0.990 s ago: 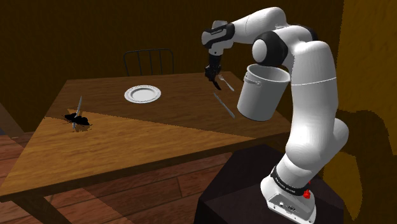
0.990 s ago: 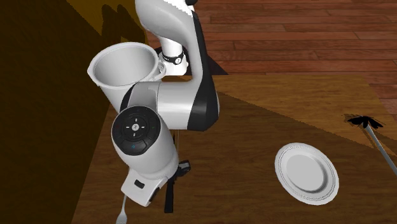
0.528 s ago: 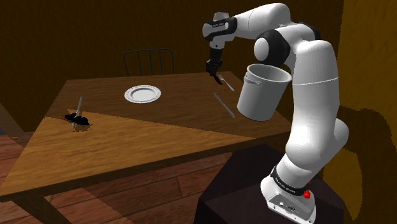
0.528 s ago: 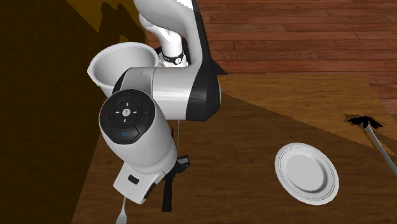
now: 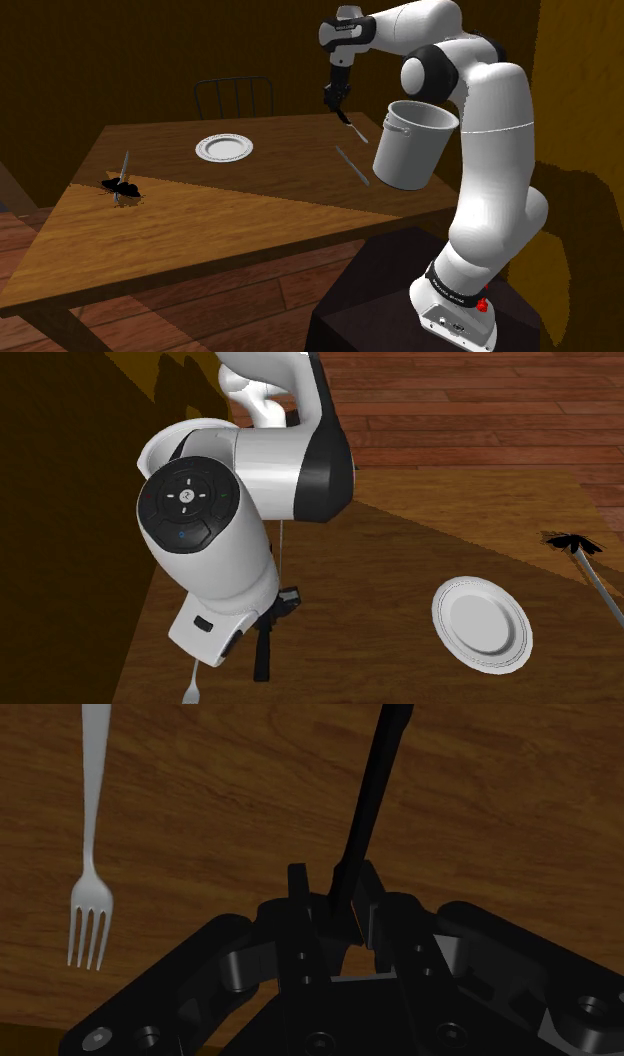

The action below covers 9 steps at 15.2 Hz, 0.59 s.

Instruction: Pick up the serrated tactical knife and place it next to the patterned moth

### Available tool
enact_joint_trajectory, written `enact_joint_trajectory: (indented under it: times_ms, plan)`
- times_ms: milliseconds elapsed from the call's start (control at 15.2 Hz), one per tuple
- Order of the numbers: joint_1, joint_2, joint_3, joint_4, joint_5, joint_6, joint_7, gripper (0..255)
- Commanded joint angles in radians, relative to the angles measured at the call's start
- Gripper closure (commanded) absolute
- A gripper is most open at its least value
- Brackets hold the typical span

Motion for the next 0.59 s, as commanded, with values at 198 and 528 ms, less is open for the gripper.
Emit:
enact_joint_trajectory:
  times_ms: [198,528]
  plan:
    - [0.087,-0.095,0.015,-0.140,-0.025,0.049,0.088,255]
    - [0.171,-0.170,0.040,-0.247,-0.047,0.087,0.191,255]
